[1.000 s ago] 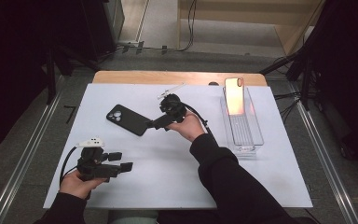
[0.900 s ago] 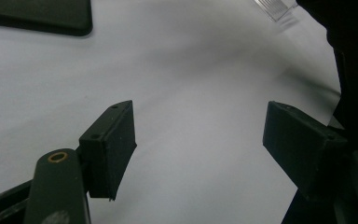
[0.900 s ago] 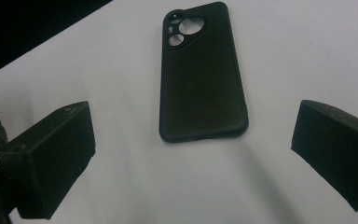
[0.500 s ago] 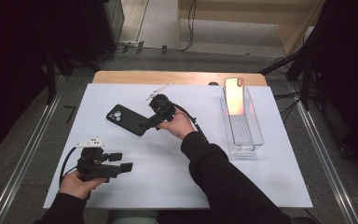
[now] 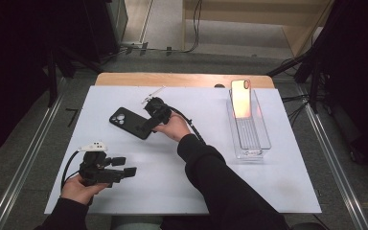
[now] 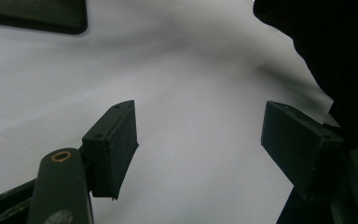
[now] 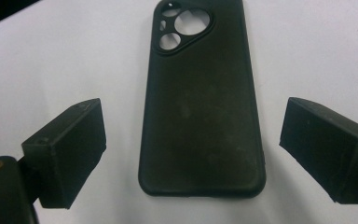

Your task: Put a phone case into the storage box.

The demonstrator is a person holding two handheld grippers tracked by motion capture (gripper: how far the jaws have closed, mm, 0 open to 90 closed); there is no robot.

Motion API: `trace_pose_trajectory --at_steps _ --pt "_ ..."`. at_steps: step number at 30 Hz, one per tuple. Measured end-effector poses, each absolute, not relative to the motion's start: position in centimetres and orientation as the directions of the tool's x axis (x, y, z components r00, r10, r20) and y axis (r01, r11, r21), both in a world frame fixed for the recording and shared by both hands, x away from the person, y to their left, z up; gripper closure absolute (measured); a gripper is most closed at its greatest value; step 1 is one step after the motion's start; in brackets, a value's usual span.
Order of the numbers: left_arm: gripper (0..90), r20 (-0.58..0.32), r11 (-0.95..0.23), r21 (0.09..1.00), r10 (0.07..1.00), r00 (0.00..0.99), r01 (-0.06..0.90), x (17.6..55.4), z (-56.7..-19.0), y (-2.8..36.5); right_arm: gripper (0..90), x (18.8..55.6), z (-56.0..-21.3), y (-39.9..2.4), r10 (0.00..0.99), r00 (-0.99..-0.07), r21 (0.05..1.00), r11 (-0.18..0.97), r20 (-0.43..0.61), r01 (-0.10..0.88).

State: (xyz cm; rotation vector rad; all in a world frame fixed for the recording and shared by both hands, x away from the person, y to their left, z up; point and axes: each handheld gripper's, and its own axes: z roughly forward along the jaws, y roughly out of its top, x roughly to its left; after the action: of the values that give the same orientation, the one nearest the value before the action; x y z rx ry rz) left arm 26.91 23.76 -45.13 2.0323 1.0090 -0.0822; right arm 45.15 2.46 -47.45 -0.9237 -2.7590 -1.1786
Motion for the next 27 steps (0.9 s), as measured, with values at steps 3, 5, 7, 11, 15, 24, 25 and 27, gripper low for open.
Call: trace_pose_trajectory --at_steps 3,5,7,11,15,24,25,27 --pt "27.2 -0.397 -0.312 0.66 0.628 0.67 0.684 26.9 -45.0 23.8 5.5 45.2 -47.6 2.9 0.51 -0.836 0.66 0.561 0.2 0.5" --pt "27.3 -0.397 -0.31 0.662 0.627 0.67 0.682 26.9 -45.0 23.9 5.5 45.2 -47.8 3.2 0.513 -0.836 0.655 0.567 0.193 0.499" --pt "27.3 -0.398 -0.31 0.661 0.627 0.67 0.683 26.9 -45.0 23.9 5.6 45.3 -48.1 3.5 0.51 -0.837 0.646 0.574 0.198 0.503" --pt "27.3 -0.396 -0.321 0.656 0.624 0.673 0.683 26.9 -45.1 23.8 5.6 45.5 -48.5 4.0 0.517 -0.836 0.632 0.589 0.183 0.503" --pt "27.3 -0.395 -0.321 0.656 0.625 0.673 0.683 26.9 -45.1 23.8 5.6 45.7 -48.9 4.2 0.529 -0.823 0.62 0.58 0.206 0.528" --pt "27.3 -0.396 -0.32 0.656 0.625 0.672 0.684 26.9 -45.1 23.8 5.6 45.4 -49.9 5.0 0.518 -0.838 0.596 0.622 0.174 0.508" --pt "27.2 -0.397 -0.318 0.656 0.626 0.672 0.684 26.9 -45.1 23.8 5.6 45.3 -49.9 5.1 0.518 -0.839 0.596 0.626 0.165 0.503" --pt "27.3 -0.396 -0.318 0.657 0.626 0.672 0.684 26.9 -45.1 23.8 5.6 45.2 -49.9 5.2 0.517 -0.843 0.595 0.635 0.147 0.493"
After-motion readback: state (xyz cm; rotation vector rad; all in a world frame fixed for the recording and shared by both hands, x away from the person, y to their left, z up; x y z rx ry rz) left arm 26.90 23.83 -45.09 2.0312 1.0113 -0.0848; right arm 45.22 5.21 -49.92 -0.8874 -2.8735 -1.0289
